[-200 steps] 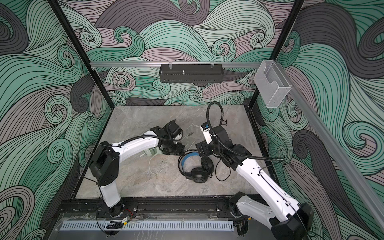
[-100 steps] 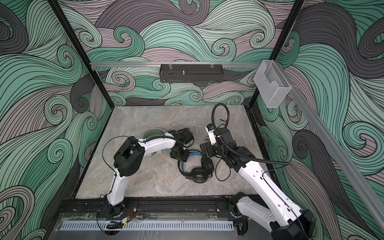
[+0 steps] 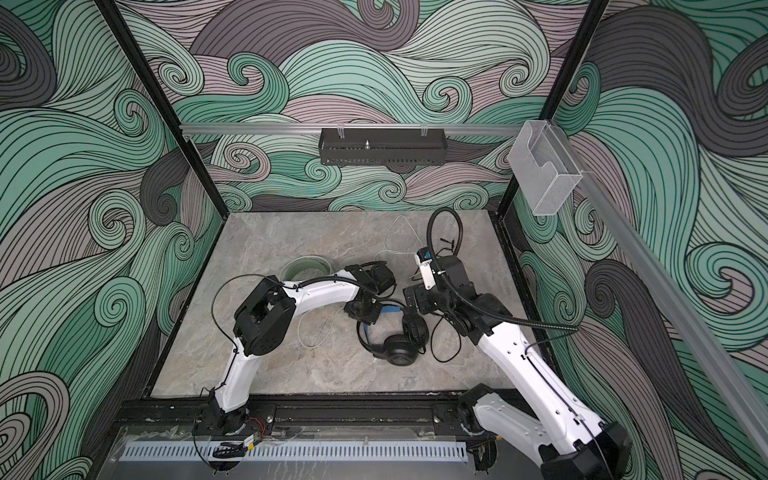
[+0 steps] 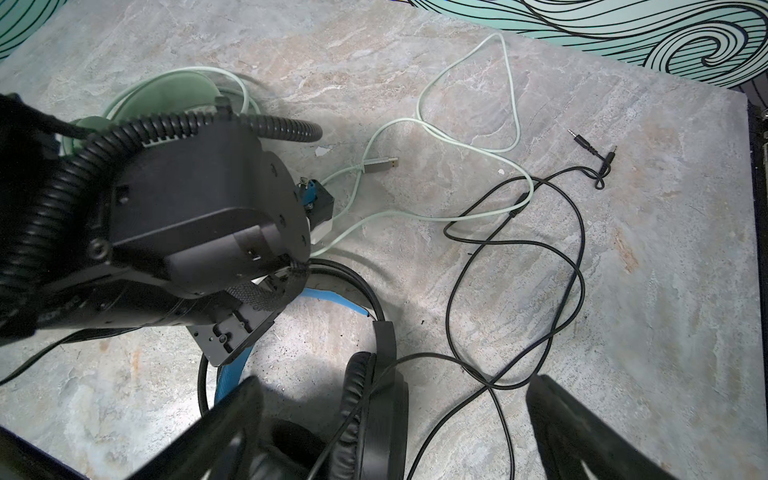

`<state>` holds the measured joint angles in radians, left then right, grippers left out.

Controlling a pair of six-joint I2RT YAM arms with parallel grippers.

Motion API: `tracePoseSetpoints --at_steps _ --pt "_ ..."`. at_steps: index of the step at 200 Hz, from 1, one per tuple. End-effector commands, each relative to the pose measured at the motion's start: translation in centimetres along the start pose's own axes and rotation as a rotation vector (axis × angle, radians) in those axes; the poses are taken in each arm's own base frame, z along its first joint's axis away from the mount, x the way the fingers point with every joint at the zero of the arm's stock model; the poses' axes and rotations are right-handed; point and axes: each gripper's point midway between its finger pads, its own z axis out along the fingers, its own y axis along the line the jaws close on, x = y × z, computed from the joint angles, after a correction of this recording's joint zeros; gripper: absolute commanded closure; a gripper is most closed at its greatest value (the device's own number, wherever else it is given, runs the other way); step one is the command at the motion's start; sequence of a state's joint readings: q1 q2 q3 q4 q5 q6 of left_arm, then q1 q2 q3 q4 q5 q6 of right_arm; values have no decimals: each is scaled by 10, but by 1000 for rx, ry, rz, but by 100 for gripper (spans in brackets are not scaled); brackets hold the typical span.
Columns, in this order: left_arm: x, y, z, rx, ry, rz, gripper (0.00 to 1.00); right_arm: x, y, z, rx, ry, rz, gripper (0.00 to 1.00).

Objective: Wrap the headphones

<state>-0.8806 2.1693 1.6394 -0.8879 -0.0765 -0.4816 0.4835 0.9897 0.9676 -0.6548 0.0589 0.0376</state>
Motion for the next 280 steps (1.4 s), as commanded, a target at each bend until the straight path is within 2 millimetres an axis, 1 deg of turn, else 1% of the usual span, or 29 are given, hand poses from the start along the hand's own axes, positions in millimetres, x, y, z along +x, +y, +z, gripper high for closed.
tracePoseSetpoints --at_steps 1,16,27,39,55,71,86,97,108,120,141,159,175,183,202,215,227,247,264,280 --pt "17 17 18 -96 58 10 79 2 -3 -2 8 -6 9 1" --pt "16 19 17 -103 50 12 84 1 -4 -2 9 -5 11 1" --pt "14 19 16 -107 45 15 89 1 -4 -2 8 -6 12 1" --pt "11 20 10 -114 29 20 94 -1 -4 -3 5 -12 10 1" --pt "3 24 -4 -133 -12 30 100 -2 -5 -6 6 -21 5 1" --pt "-8 31 -25 -163 -60 49 100 -4 -5 -10 -3 -35 -4 1" --pt "-17 38 -52 -189 -119 69 100 -7 -2 -14 -24 -50 -12 1" --pt "-24 45 -77 -205 -170 78 100 -12 0 -18 -43 -67 -16 1" --pt "-30 52 -105 -210 -226 83 100 -18 3 -24 -70 -91 -22 1" --pt "-36 63 -140 -216 -299 87 100 -29 9 -32 -103 -131 -41 1" --pt "-43 86 -197 -248 -419 101 100 -51 19 -52 -159 -218 -68 1" --pt "-44 113 -241 -301 -510 92 100 -74 30 -71 -220 -293 -93 1" --pt "-44 139 -280 -347 -612 80 100 -96 47 -89 -322 -363 -127 1" --pt "-43 148 -300 -359 -673 82 100 -107 56 -99 -377 -396 -144 1" --pt "-40 169 -341 -385 -798 65 100 -128 72 -113 -473 -445 -176 1" --pt "-35 187 -361 -393 -839 23 100 -140 79 -118 -518 -471 -189 1" --pt "-32 200 -375 -400 -860 -6 100 -146 81 -115 -534 -480 -180 1" --pt "-29 214 -393 -393 -899 -44 100 -152 86 -113 -574 -490 -154 1" --pt "-27 222 -408 -359 -929 -87 100 -151 93 -113 -631 -488 -134 1" --pt "-26 225 -420 -313 -951 -119 100 -138 97 -106 -658 -456 -120 1"
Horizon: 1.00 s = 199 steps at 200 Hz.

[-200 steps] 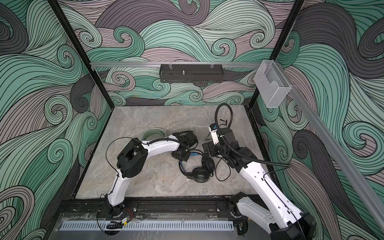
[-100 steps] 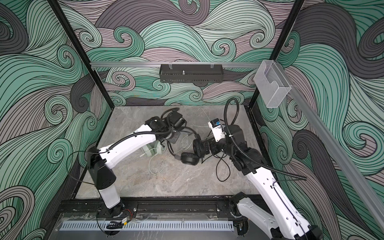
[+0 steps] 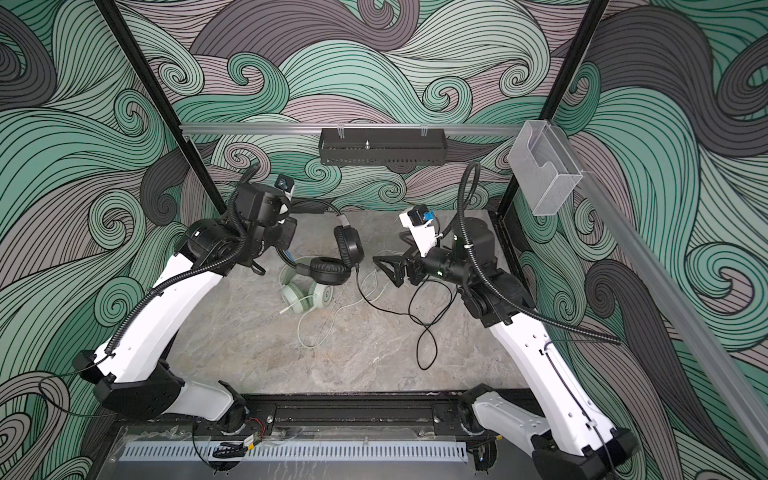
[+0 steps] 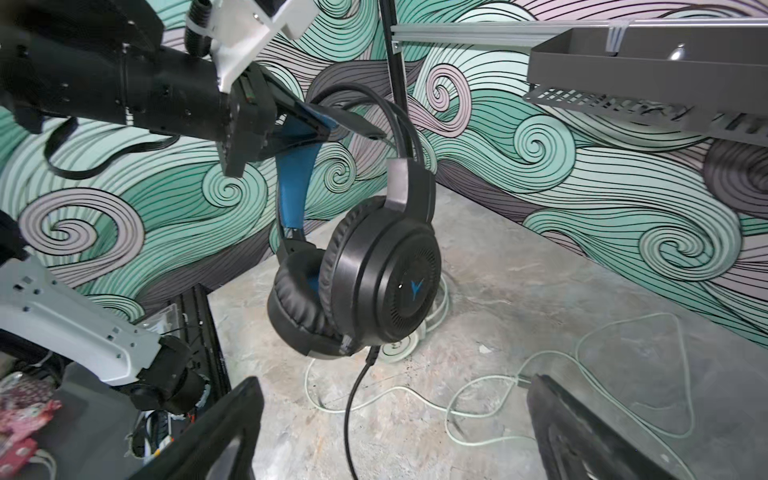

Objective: Wrap the headphones

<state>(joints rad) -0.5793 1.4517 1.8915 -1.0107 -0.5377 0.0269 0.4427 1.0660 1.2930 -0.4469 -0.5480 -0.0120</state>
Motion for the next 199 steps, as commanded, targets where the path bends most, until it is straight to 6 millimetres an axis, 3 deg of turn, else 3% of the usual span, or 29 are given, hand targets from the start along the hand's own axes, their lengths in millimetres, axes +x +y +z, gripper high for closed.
tracePoseSetpoints --at_steps 1,18,51,105,149,199 --pt "-32 17 -25 45 -103 -118 100 5 13 0 -84 -20 35 1" --pt "-39 17 -33 88 -117 -153 100 34 12 3 -82 13 81 1" --pt "-42 19 -43 118 -132 -204 100 51 15 17 -127 16 128 2" --pt "-41 16 -47 166 -121 -271 100 64 22 51 -216 49 141 3" --pt "-44 16 -50 193 -115 -301 100 66 27 53 -248 54 155 5" --pt "-52 27 -60 215 -154 -392 100 89 24 60 -254 87 196 24"
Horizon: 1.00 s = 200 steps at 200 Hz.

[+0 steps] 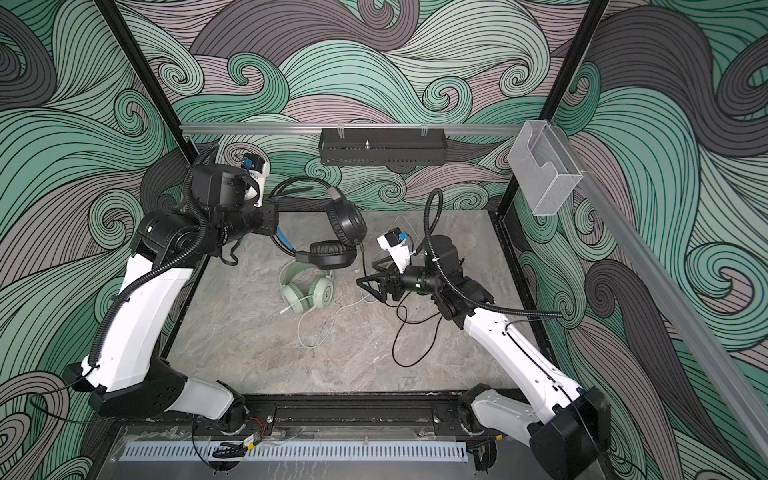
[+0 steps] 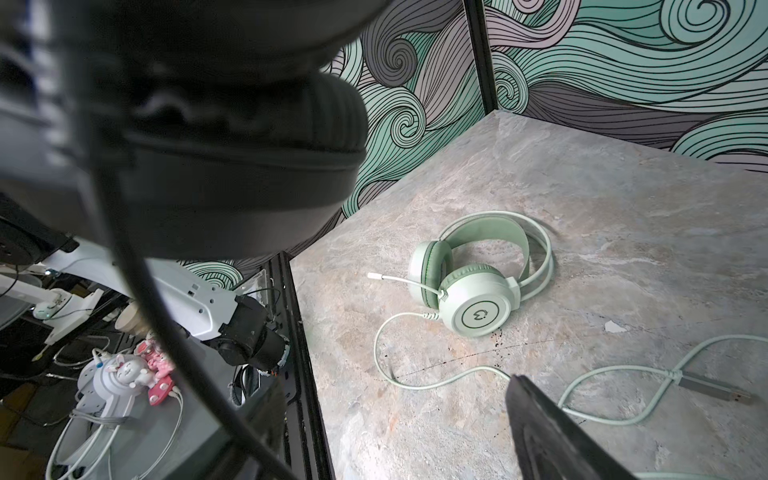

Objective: Wrap the headphones

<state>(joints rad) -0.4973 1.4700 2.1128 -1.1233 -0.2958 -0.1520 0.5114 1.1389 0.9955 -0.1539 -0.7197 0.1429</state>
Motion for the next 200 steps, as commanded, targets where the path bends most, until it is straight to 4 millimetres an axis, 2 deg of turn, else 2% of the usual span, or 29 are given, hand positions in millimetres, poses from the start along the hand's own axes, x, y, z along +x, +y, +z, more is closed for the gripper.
tracePoseSetpoints --at_steps 1,60,100,108,110,115,131,155,181,200 --pt "-28 5 -26 47 -107 -129 100 8 1 3 -23 -4 13 25" --pt "-40 16 -39 71 -153 -240 100 22 -14 14 -8 -7 88 41" --pt "-43 19 -39 90 -160 -290 100 37 -25 21 4 16 118 54" --pt "-43 20 -38 93 -157 -298 100 39 -27 23 2 19 122 55" --pt "-45 22 -49 98 -180 -304 100 39 -27 23 1 19 122 55" --pt "-45 24 -53 101 -187 -311 100 40 -28 24 1 22 125 55" --pt "-45 27 -55 100 -192 -331 100 43 -30 26 3 31 123 56" --pt "-44 36 -56 85 -201 -363 100 50 -31 25 12 50 124 65" --pt "-40 46 -54 65 -195 -401 100 59 -32 22 29 66 126 67" --pt "-38 47 -51 71 -192 -415 100 62 -32 20 35 75 117 81"
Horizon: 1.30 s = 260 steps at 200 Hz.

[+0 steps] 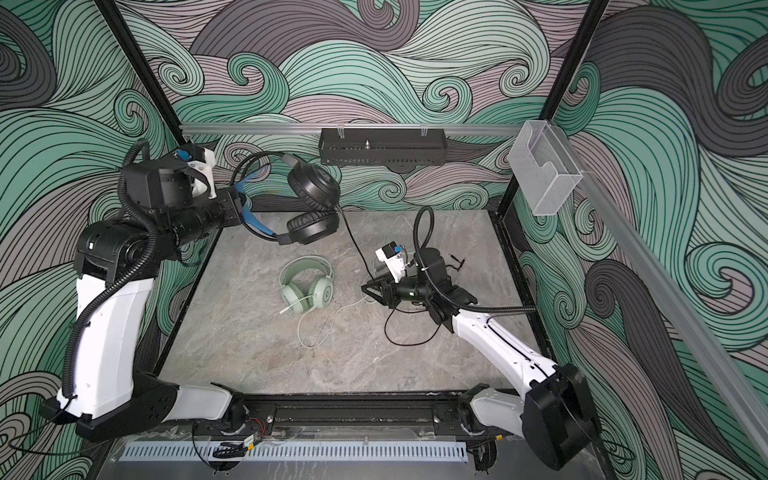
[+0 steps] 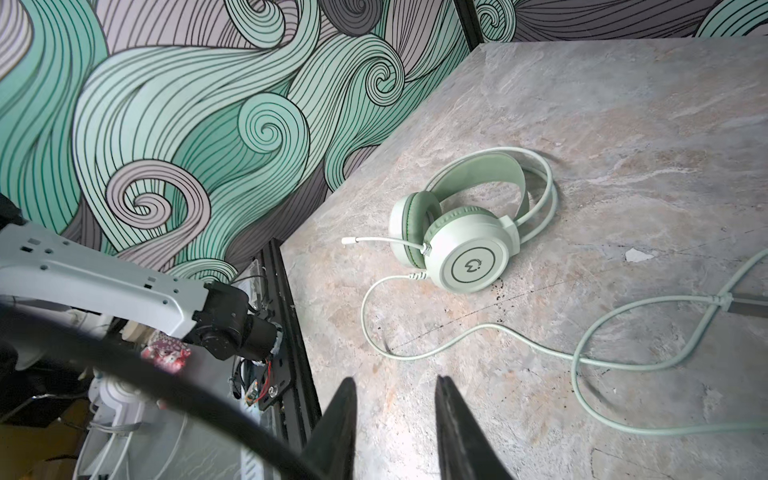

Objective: Wrap the headphones

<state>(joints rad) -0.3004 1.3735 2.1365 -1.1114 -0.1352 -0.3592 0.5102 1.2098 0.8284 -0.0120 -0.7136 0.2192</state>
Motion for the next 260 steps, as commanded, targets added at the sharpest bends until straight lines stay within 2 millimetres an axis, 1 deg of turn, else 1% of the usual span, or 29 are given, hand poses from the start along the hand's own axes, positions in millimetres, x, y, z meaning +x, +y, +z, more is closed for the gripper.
tracePoseSetpoints --at_steps 1,18,27,47,64,75,79,95,104,114,127,149,176,189,199,210,227,247,260 --pt "-18 -8 -7 65 -74 -93 100 4 -1 -5 16 5 -23 82" --pt "-13 -4 -2 54 -60 -105 100 2 -1 -9 41 16 -48 96" --pt "-11 -1 1 45 -55 -110 100 2 -3 -13 79 30 -68 100" --pt "-2 9 9 10 -40 -122 100 -1 -11 -31 211 67 -142 100" --pt "9 22 18 -40 -22 -114 100 -4 -18 -60 372 128 -228 100" --pt "17 30 25 -75 -12 -85 100 -15 -19 -81 483 163 -326 100" --pt "21 33 28 -89 -6 -76 100 -16 -19 -90 523 190 -360 100" --pt "36 40 40 -118 29 -29 100 -29 -10 -114 617 252 -529 100" --pt "42 39 46 -110 42 -12 100 -39 -2 -122 653 278 -637 100" --pt "48 35 53 -85 54 1 100 -49 8 -127 674 306 -747 100" --pt "56 28 60 -59 65 25 100 -63 22 -125 676 329 -853 100" --pt "76 10 69 -34 107 135 100 -98 50 -117 655 286 -954 100" --pt "108 -15 72 6 151 309 100 -137 77 -98 678 263 -1075 100" --pt "125 -25 73 35 178 374 100 -149 89 -85 662 241 -1098 100" --pt "137 -31 73 60 195 417 100 -154 93 -79 658 232 -1095 100" --pt "148 -37 72 91 209 447 100 -157 93 -73 660 229 -1085 100" --pt "164 -43 72 128 235 467 100 -154 95 -64 639 234 -1077 100" --pt "178 -59 68 213 242 494 100 -149 85 -55 662 267 -1054 100" --pt "183 -73 63 286 224 497 100 -146 78 -50 690 289 -1040 100"
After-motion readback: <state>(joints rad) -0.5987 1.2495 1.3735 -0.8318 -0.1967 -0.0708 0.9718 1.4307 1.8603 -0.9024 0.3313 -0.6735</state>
